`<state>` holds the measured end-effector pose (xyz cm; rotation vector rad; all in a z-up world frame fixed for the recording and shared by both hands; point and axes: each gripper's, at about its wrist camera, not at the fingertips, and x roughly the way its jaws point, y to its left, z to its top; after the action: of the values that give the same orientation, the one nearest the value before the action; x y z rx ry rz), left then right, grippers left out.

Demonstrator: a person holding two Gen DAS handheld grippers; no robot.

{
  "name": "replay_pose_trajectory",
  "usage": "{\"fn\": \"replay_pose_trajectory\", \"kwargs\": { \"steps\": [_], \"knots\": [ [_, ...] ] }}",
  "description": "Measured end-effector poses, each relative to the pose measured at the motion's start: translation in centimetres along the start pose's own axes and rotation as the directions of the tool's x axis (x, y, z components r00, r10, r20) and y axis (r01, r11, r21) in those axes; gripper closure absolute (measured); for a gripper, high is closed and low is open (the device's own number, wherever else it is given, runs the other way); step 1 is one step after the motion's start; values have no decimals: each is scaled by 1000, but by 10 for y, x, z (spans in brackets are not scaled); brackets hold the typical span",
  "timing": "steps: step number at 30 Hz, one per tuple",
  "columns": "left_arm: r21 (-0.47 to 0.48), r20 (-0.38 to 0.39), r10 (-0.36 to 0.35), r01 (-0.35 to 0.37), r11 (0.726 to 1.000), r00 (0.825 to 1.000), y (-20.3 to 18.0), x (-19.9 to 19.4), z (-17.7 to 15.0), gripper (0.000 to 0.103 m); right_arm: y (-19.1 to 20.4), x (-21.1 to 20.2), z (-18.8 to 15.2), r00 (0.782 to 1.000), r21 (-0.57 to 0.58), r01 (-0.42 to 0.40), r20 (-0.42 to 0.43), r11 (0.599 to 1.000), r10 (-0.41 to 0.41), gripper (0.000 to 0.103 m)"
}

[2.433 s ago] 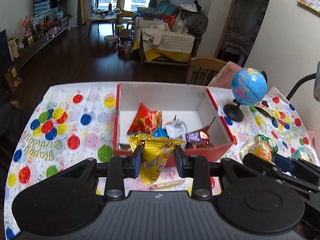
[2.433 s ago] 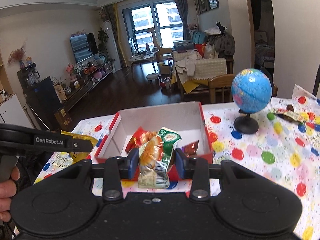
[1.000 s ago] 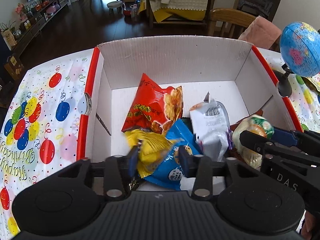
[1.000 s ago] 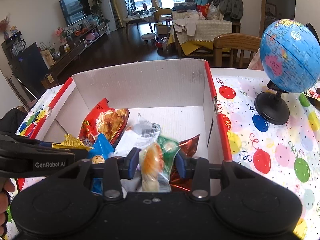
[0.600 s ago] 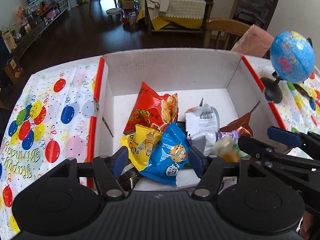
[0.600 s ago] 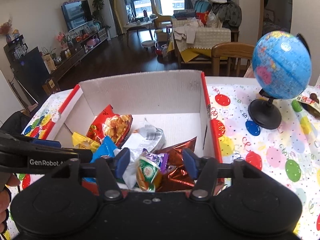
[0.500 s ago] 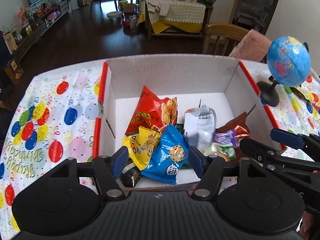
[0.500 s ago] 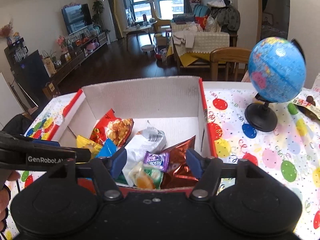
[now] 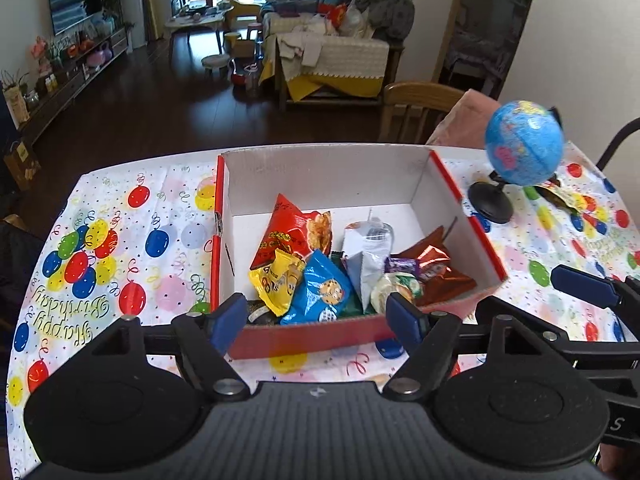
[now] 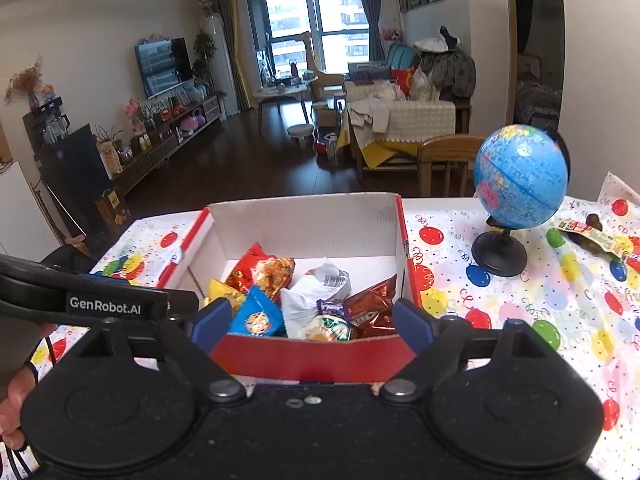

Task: Organize snacks
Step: 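Withdraw both tools from the red box toward the remaining snacks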

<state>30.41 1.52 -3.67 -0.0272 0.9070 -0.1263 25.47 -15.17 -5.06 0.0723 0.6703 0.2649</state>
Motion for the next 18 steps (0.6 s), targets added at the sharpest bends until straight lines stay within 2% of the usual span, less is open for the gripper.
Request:
{"fn": "replay_pose_trajectory", "kwargs": {
  "steps": [13,18],
  "knots": [
    [11,53,-94,94,996,994,2,-54,-31,17,17,-62,-18,997,17,34,62,999,-35,7],
    [18,64,-131,130,991,989,2,-66,-46,3,21,-80,-30,996,28,57,74,998,-59,6]
  ]
}}
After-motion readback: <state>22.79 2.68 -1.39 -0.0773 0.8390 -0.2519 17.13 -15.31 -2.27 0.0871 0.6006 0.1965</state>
